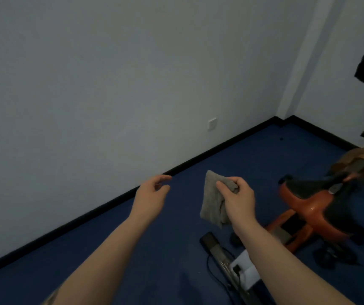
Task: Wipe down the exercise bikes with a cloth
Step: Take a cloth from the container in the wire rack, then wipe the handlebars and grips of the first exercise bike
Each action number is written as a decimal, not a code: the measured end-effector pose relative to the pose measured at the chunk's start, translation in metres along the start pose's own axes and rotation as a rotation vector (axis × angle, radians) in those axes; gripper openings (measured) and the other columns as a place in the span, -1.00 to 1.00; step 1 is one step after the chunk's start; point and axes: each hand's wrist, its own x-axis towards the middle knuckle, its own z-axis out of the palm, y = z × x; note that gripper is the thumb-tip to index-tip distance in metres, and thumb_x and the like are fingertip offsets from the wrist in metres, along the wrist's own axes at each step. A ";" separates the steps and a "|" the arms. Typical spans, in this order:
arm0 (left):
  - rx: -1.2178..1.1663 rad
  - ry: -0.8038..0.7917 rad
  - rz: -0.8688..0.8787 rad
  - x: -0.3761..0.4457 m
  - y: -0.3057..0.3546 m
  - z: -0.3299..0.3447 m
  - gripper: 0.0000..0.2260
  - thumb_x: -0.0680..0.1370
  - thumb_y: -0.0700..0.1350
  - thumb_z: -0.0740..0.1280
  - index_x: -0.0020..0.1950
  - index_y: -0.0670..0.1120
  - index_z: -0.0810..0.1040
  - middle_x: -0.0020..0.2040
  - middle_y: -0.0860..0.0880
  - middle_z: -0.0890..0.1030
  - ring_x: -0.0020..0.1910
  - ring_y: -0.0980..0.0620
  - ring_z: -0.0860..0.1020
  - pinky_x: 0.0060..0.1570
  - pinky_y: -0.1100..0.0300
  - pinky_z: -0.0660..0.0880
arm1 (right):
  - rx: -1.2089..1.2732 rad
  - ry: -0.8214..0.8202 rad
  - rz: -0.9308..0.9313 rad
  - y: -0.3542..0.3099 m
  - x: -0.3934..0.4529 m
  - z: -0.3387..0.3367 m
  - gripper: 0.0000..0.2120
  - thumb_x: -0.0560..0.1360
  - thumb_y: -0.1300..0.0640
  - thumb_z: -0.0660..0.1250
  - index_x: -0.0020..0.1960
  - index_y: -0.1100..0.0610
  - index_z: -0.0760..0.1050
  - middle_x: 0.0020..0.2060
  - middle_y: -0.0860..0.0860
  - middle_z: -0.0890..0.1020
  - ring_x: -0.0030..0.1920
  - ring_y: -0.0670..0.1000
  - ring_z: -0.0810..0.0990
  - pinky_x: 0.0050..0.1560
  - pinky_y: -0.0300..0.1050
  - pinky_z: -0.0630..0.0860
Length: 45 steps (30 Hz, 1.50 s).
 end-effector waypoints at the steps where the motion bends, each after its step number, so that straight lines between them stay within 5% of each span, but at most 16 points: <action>1: 0.006 -0.014 0.008 0.017 -0.004 -0.010 -0.77 0.59 -0.21 0.28 0.20 0.00 0.59 0.16 0.03 0.60 0.20 0.06 0.52 0.10 0.22 0.43 | 0.022 0.040 0.007 -0.002 0.003 0.011 -0.92 0.49 0.10 0.42 -0.12 0.05 0.52 -0.18 -0.04 0.61 -0.14 -0.04 0.60 -0.29 -0.20 0.45; 7: -0.031 -0.161 0.100 0.110 0.009 0.000 -0.77 0.57 -0.18 0.29 0.11 0.12 0.59 0.09 0.10 0.62 0.13 0.12 0.55 -0.02 0.30 0.42 | 0.008 0.193 0.016 -0.019 0.044 0.041 -0.92 0.49 0.11 0.42 -0.11 0.08 0.53 -0.18 -0.01 0.62 -0.15 -0.03 0.60 -0.20 -0.08 0.54; 11: -0.052 -0.315 0.195 0.162 0.038 0.038 -0.72 0.56 -0.20 0.30 0.02 0.22 0.55 0.07 0.12 0.62 0.09 0.16 0.56 -0.01 0.29 0.45 | 0.041 0.350 -0.002 -0.026 0.094 0.035 -0.93 0.49 0.10 0.42 -0.11 0.07 0.54 -0.18 -0.04 0.61 -0.15 -0.05 0.59 -0.26 -0.20 0.45; 15: -0.060 -0.396 0.242 0.225 0.074 0.065 -0.75 0.56 -0.24 0.29 0.09 0.10 0.57 0.02 0.05 0.61 0.04 0.07 0.56 0.04 0.19 0.47 | 0.106 0.470 0.023 -0.033 0.152 0.033 -0.93 0.50 0.12 0.41 -0.07 0.10 0.55 -0.14 0.01 0.62 -0.11 0.00 0.60 -0.20 -0.18 0.47; 21: -0.123 -0.413 0.328 0.315 0.133 0.093 -0.78 0.55 -0.32 0.30 0.12 -0.09 0.62 -0.09 0.11 0.61 -0.12 0.30 0.52 -0.21 0.59 0.37 | 0.184 0.613 0.008 -0.062 0.225 0.028 -0.95 0.51 0.14 0.40 -0.09 0.09 0.54 -0.16 0.01 0.63 -0.13 -0.02 0.60 -0.22 -0.20 0.48; 23: -0.141 -0.447 0.351 0.338 0.146 0.103 -0.78 0.56 -0.31 0.29 0.13 -0.10 0.62 -0.03 0.03 0.63 -0.07 0.20 0.55 -0.13 0.53 0.41 | 0.192 0.666 -0.005 -0.071 0.248 0.027 -0.95 0.50 0.13 0.40 -0.09 0.08 0.54 -0.16 0.01 0.63 -0.13 -0.01 0.61 -0.19 -0.17 0.52; 27: -0.115 -0.604 0.376 0.388 0.169 0.133 -0.78 0.57 -0.30 0.28 0.17 -0.12 0.60 0.09 -0.09 0.63 0.08 -0.02 0.57 0.17 0.06 0.50 | 0.188 0.787 -0.026 -0.082 0.294 0.027 -0.94 0.49 0.12 0.41 -0.10 0.06 0.54 -0.17 0.00 0.64 -0.12 0.01 0.62 -0.15 -0.09 0.56; 35: -0.055 -0.872 0.611 0.500 0.226 0.206 -0.78 0.57 -0.27 0.29 0.12 0.00 0.59 0.03 0.08 0.59 -0.05 0.28 0.50 -0.12 0.52 0.35 | 0.279 1.176 -0.009 -0.095 0.370 0.031 -0.92 0.50 0.12 0.41 -0.07 0.09 0.53 -0.14 0.06 0.64 -0.10 0.04 0.62 -0.12 -0.07 0.56; 45: -0.030 -1.160 0.684 0.524 0.257 0.307 -0.77 0.58 -0.22 0.29 0.15 0.04 0.60 0.13 0.15 0.58 0.12 0.23 0.51 0.08 0.34 0.39 | 0.319 1.443 0.014 -0.106 0.415 -0.024 -0.96 0.55 0.09 0.35 -0.03 0.05 0.56 -0.13 0.01 0.66 -0.12 -0.01 0.64 -0.22 -0.15 0.53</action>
